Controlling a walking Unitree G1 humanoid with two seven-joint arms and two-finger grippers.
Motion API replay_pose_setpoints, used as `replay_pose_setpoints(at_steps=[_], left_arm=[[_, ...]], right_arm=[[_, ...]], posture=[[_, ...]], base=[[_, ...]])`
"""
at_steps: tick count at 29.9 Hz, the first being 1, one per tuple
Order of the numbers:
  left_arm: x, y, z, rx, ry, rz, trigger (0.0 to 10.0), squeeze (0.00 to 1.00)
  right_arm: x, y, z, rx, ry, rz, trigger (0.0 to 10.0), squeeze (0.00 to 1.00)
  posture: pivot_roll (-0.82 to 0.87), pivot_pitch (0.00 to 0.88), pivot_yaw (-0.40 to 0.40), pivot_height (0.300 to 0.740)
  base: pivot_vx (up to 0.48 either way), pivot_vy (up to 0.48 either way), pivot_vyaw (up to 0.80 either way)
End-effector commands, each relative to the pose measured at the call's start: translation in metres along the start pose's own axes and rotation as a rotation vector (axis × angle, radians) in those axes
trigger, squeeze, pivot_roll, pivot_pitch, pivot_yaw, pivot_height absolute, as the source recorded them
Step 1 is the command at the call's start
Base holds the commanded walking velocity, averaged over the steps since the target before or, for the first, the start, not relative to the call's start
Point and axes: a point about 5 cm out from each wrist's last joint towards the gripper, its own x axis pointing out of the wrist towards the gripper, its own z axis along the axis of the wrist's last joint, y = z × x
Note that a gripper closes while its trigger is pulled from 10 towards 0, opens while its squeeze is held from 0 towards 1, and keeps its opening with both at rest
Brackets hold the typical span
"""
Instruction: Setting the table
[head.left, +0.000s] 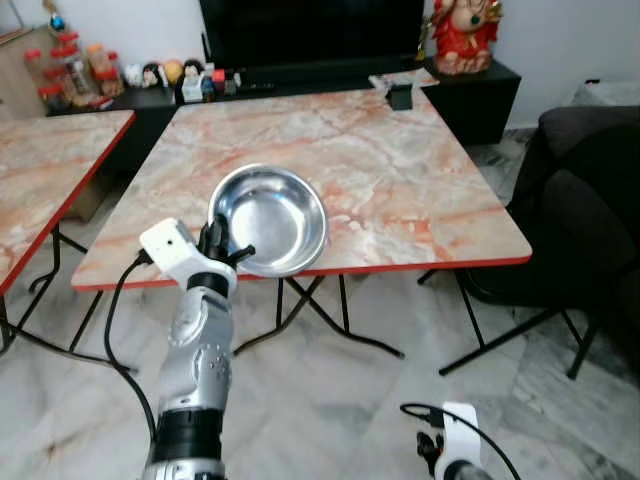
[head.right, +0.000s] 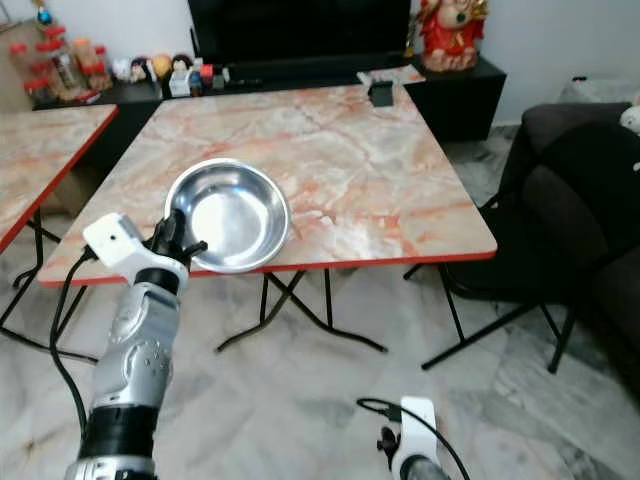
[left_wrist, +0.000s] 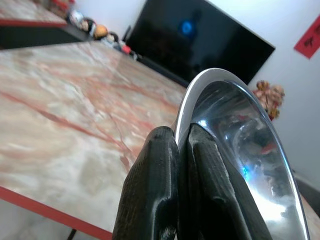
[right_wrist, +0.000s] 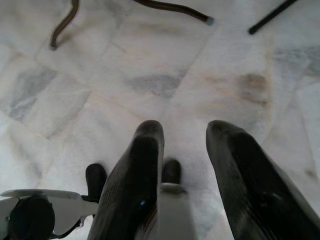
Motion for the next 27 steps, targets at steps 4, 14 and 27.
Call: replay_pose_setpoints(at_steps=[4, 14, 27], left_arm=[[0.0017, -0.0047, 0.0034, -0.021, -0.026, -0.012, 10.0, 0.00], [0.0022, -0.0037, 0.0039, -0.018, -0.026, -0.009, 10.0, 0.00], [0.0027, -0.0040, 0.0037, -0.008, -0.014, -0.026, 10.0, 0.00]], right_arm=[[0.0011, 0.0018, 0.0056, -0.023, -0.020, 0.011, 10.0, 0.00], [0.0011, 0.0014, 0.0052, 0.004, -0.019, 0.003, 10.0, 0.00], [0.0008, 0.0030, 0.0020, 0.012, -0.010, -0.002, 10.0, 0.00]], posture=[[-0.13, 0.000, 0.036, 0.740], [-0.13, 0.000, 0.035, 0.740], [-0.13, 0.000, 0.055, 0.740]], base=[[0.319, 0.000, 0.00], [0.337, 0.000, 0.04], [0.338, 0.000, 0.00]])
